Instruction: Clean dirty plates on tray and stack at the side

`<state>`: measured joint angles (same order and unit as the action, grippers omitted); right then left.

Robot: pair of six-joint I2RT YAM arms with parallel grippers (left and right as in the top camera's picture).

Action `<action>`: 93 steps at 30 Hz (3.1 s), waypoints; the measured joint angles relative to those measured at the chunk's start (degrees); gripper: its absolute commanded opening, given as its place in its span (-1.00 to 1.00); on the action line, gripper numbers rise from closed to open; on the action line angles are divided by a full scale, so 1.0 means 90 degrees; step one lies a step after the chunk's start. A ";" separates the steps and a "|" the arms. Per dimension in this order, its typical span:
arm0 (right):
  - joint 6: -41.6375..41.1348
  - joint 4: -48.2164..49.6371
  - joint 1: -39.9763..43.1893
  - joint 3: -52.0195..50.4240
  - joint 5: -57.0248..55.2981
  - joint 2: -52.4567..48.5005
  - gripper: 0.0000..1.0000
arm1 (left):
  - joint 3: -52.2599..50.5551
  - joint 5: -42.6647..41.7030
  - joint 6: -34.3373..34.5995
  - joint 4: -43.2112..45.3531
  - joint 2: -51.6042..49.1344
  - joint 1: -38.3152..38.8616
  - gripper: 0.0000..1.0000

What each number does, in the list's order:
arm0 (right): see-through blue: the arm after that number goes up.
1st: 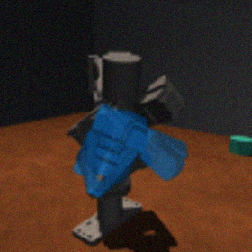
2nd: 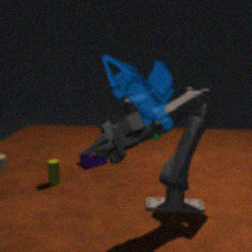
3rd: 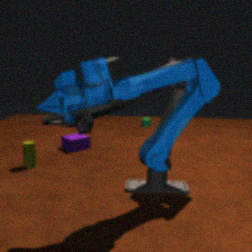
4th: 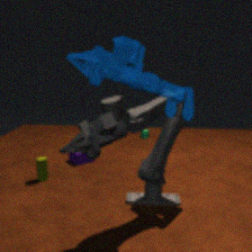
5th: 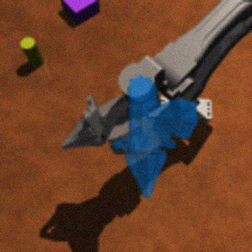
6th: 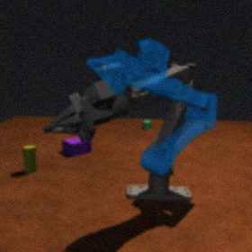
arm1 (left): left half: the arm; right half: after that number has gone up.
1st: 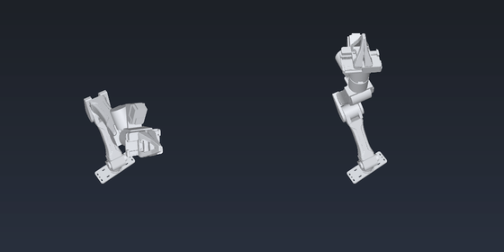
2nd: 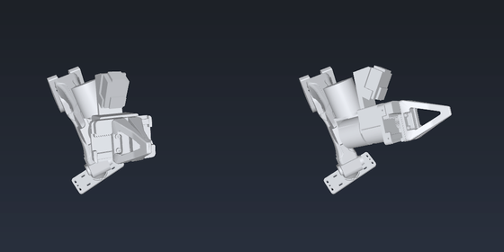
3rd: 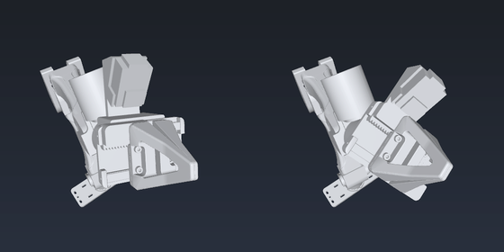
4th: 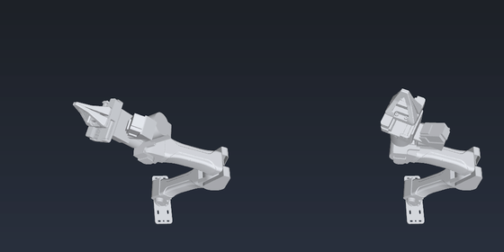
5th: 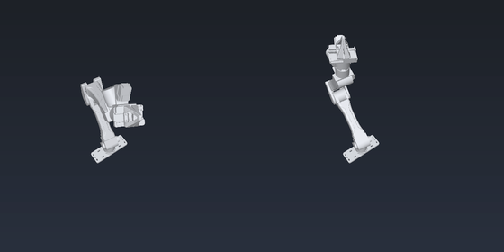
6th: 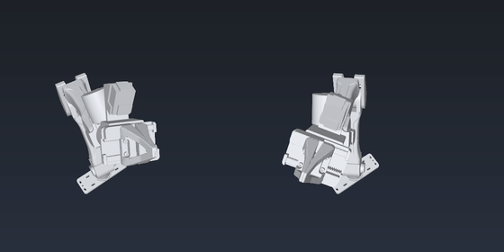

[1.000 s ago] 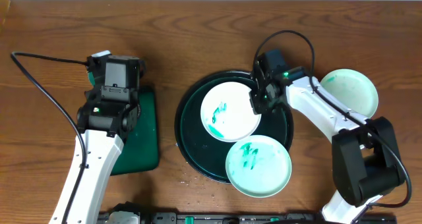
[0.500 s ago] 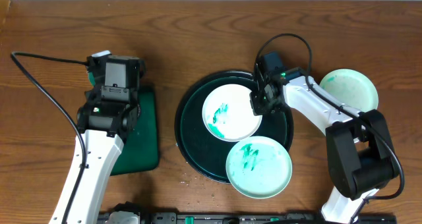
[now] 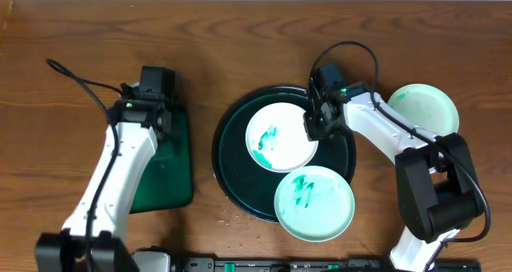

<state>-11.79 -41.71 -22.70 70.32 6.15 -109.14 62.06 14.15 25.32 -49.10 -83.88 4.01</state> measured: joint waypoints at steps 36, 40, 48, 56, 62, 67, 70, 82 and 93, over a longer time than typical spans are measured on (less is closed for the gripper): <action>0.0000 -0.0027 0.0000 0.0000 0.0000 0.0000 -0.98 | -0.0002 -0.2319 0.0170 0.0933 -0.0498 0.2239 -0.86; -0.0148 0.0012 0.0000 -0.0012 0.0034 0.0000 -0.97 | -0.0002 -0.2594 0.0255 0.1316 -0.1110 0.2747 -0.86; -0.0665 0.0328 0.0002 -0.0245 0.0095 0.0000 -0.97 | -0.0002 -0.2739 0.0352 0.1477 -0.1491 0.3002 -0.85; -0.1132 0.0760 0.0005 -0.0529 0.0146 0.0109 -0.97 | -0.0002 -0.2776 0.0362 0.1807 -0.1491 0.3002 -0.86; -0.1234 0.0984 -0.0007 -0.0692 0.0148 0.0185 -0.97 | 0.0000 -0.2871 0.0515 0.2718 -0.1491 0.3002 -0.86; -0.1256 0.1022 -0.0104 -0.0702 0.0007 0.0194 -0.97 | 0.0015 -0.3077 0.0976 0.3150 -0.1715 0.3021 -0.85; -0.1256 0.1047 -0.0163 -0.0702 -0.0073 0.0197 -0.97 | 0.0015 -0.3235 0.1270 0.3368 -0.2130 0.3094 -0.86; -0.1256 0.1064 -0.0199 -0.0702 -0.0075 0.0197 -0.97 | 0.0410 -0.2732 0.1685 0.2288 -0.2494 0.3106 -0.86; -0.1304 0.1049 -0.0255 -0.0702 0.0163 0.0194 -0.97 | 0.0483 -0.1661 0.1678 0.1433 -0.2446 0.2912 -0.86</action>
<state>-23.53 -32.27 -24.99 64.01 7.62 -107.39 66.41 -0.80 40.42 -36.21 -105.89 30.22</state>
